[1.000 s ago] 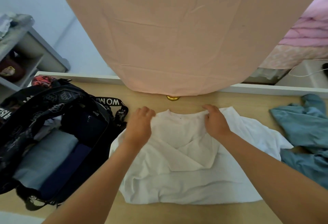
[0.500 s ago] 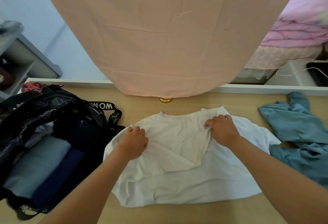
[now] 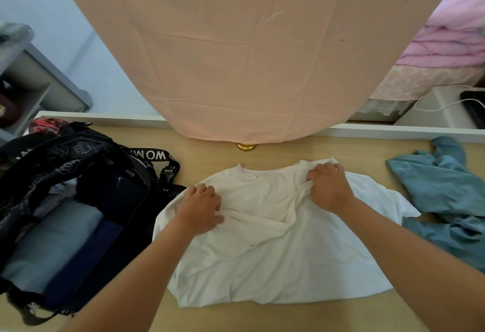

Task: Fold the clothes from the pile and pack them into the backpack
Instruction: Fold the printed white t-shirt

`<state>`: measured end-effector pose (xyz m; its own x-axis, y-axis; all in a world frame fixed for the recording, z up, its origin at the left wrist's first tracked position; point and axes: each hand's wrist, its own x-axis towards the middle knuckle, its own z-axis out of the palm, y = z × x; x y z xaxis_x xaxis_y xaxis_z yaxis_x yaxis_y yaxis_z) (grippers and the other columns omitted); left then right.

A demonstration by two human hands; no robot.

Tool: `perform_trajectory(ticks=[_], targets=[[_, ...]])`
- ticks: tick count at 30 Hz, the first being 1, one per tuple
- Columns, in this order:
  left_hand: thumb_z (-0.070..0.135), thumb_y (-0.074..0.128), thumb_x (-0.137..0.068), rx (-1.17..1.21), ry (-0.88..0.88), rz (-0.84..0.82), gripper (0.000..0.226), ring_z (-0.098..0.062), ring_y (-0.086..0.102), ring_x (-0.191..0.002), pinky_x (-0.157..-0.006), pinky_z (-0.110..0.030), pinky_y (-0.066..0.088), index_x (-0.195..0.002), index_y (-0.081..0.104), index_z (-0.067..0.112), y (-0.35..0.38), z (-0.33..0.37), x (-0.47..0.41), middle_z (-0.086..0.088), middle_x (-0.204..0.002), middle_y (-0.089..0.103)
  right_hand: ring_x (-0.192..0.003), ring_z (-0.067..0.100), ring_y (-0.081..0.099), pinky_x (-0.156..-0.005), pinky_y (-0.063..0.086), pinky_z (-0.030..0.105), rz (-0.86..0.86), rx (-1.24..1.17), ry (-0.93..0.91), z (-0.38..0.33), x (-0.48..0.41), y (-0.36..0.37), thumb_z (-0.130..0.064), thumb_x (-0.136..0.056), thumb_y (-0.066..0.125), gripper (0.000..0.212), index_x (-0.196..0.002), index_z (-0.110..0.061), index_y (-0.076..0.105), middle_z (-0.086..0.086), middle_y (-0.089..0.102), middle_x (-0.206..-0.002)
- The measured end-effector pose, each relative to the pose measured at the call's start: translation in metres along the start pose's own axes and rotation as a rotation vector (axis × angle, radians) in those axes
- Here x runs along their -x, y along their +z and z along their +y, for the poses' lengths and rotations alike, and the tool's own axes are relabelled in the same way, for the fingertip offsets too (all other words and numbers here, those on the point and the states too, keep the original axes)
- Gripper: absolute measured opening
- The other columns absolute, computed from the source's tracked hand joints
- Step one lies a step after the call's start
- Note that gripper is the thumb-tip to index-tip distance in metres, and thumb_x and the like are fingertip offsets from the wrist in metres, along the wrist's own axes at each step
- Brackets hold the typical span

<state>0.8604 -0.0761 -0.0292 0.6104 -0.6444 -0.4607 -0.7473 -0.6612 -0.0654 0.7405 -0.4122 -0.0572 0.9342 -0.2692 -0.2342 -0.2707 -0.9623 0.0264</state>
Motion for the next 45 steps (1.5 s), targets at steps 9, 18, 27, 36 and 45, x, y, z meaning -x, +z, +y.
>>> perform_trajectory(ticks=[9,18,27,36,45], targets=[[0.033,0.029,-0.085,0.130,-0.194,0.158,0.041,-0.018,0.057,-0.088,-0.091,-0.035,0.028,-0.094,0.068,0.027,-0.009,-0.017,-0.004,0.005,-0.085,0.068,-0.095,0.021,0.056,-0.094,0.035,0.040,0.015,-0.306,0.087,-0.008,-0.010,-0.004,-0.027,-0.097,0.043,0.027,-0.098,-0.024,0.070,-0.006,0.068,-0.097],[0.029,0.056,-0.094,0.145,-0.595,0.486,0.022,-0.031,0.055,-0.079,-0.084,-0.046,0.034,-0.083,0.058,0.009,-0.015,-0.051,-0.017,-0.009,-0.076,0.060,-0.095,0.027,0.058,-0.088,0.033,0.039,0.251,-0.365,0.336,-0.005,-0.026,-0.003,-0.017,-0.099,0.045,0.030,-0.106,-0.022,0.074,0.003,0.066,-0.097],[0.037,0.037,-0.094,0.135,0.006,0.315,0.054,-0.033,0.032,-0.142,-0.111,-0.050,0.027,-0.147,0.039,0.025,0.018,0.025,-0.023,-0.005,-0.156,0.033,-0.113,0.034,0.052,-0.096,0.039,0.047,0.477,-0.150,0.042,-0.037,-0.009,0.011,-0.009,-0.079,0.052,0.044,-0.122,-0.018,0.060,0.012,0.054,-0.131],[0.013,0.055,-0.093,0.428,-0.151,0.538,0.038,-0.023,0.050,-0.123,-0.103,-0.041,0.040,-0.131,0.057,0.016,0.037,0.020,0.041,-0.002,-0.132,0.057,-0.151,0.033,0.014,-0.121,0.017,0.053,0.000,-0.082,0.039,-0.050,0.055,0.032,-0.039,-0.100,0.037,0.065,-0.158,-0.019,0.017,0.014,0.009,-0.165],[0.023,0.069,-0.084,0.704,-0.560,0.505,0.016,-0.025,0.057,-0.068,-0.059,-0.035,0.046,-0.082,0.055,0.016,0.105,0.059,0.165,-0.001,-0.077,0.057,-0.088,0.017,0.052,-0.076,0.040,0.031,-0.037,-0.332,-0.363,-0.139,0.183,0.042,-0.048,-0.076,0.055,0.039,-0.107,-0.024,0.055,-0.004,0.051,-0.103]])
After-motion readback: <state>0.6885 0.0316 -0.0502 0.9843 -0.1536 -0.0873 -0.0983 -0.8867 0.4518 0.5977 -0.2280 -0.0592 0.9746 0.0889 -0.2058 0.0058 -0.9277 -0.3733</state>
